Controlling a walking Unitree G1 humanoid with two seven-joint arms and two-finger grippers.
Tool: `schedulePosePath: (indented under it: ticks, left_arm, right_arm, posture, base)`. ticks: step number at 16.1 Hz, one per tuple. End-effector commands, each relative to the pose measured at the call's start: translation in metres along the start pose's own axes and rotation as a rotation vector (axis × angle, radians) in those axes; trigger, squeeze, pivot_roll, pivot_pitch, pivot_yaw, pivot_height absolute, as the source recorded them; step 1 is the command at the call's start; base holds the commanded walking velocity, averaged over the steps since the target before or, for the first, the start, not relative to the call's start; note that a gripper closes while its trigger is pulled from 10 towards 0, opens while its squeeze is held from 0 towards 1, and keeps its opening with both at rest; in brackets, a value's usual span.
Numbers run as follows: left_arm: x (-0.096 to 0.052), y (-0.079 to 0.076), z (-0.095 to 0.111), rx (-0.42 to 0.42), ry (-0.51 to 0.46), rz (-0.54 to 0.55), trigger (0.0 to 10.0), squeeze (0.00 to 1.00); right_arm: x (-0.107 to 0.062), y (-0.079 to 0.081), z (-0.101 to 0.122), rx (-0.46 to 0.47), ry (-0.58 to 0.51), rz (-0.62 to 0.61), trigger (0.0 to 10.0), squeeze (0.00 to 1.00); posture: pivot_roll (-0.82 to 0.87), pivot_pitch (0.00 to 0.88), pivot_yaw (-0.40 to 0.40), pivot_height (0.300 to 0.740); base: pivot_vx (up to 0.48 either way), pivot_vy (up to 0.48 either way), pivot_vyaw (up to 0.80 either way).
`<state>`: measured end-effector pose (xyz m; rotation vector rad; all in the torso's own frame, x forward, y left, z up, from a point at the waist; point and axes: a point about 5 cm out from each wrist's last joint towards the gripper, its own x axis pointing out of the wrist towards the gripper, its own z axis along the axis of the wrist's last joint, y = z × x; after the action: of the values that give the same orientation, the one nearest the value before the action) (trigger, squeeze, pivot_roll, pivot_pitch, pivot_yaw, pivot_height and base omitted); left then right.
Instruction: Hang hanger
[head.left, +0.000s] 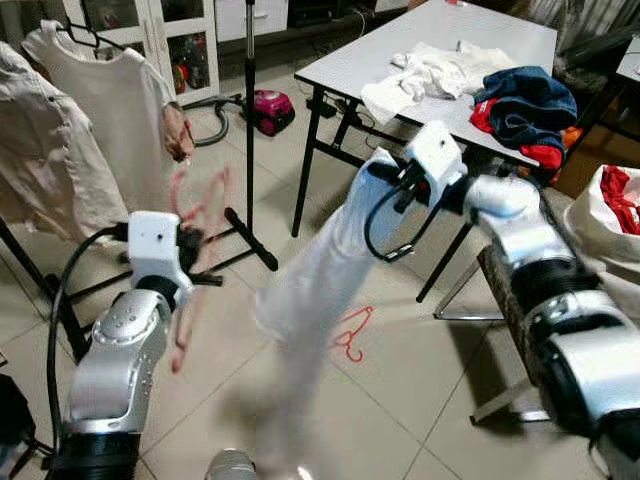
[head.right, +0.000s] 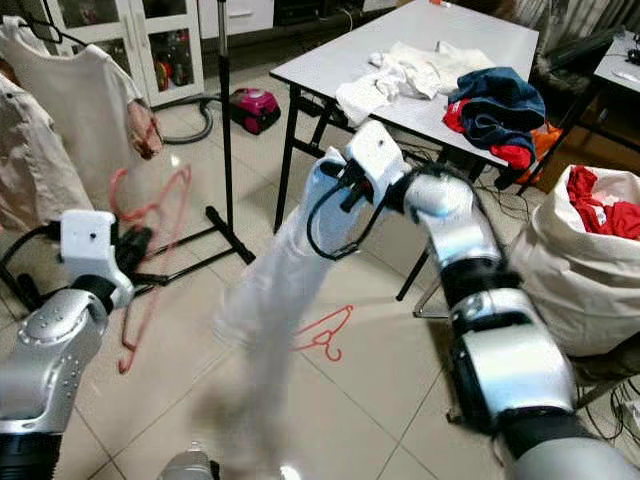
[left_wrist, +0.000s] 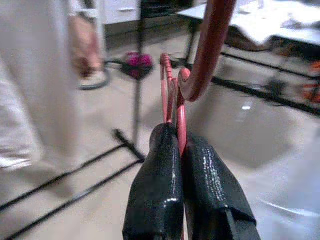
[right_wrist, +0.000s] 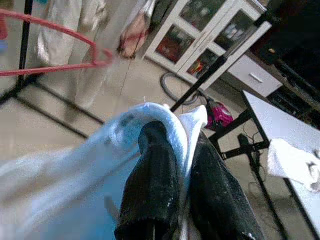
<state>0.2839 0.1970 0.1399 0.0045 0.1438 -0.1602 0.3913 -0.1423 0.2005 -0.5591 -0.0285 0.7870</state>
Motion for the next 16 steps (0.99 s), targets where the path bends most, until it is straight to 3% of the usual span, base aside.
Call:
schedulePosePath:
  ticks: [1,6,9,13,16]
  left_arm:
    - [-0.001,-0.013,0.011,-0.01,-0.026,-0.104,10.0,0.0]
    - [-0.014,-0.017,0.049,-0.106,-0.106,-0.281,10.0,0.0]
    - [-0.025,-0.013,0.065,-0.109,-0.139,-0.344,10.0,0.0]
    - [-0.035,-0.024,0.06,-0.078,-0.079,-0.531,10.0,0.0]
    - [-0.026,-0.028,0.042,-0.13,-0.03,-0.522,10.0,0.0]
  right_arm:
    - [-0.004,-0.011,0.009,-0.046,0.007,-0.012,10.0,0.0]
    - [-0.004,-0.014,0.011,-0.079,0.026,0.014,10.0,0.0]
    - [-0.005,-0.012,0.007,-0.09,0.039,0.024,10.0,0.0]
    - [-0.007,-0.012,0.002,-0.087,0.049,0.039,10.0,0.0]
    - [-0.009,-0.014,-0.004,0.0,0.047,-0.037,10.0,0.0]
  posture:
    - [0.24,0.0,-0.126,0.74]
    - [0.25,0.0,-0.147,0.74]
    - [0.26,0.0,-0.163,0.74]
    - [0.25,0.0,-0.164,0.74]
    - [0.23,0.0,-0.147,0.74]
  base:
    - [0.0,0.0,0.0]
    - [0.0,0.0,0.0]
    - [0.0,0.0,0.0]
    - [0.0,0.0,0.0]
    - [0.0,0.0,0.0]
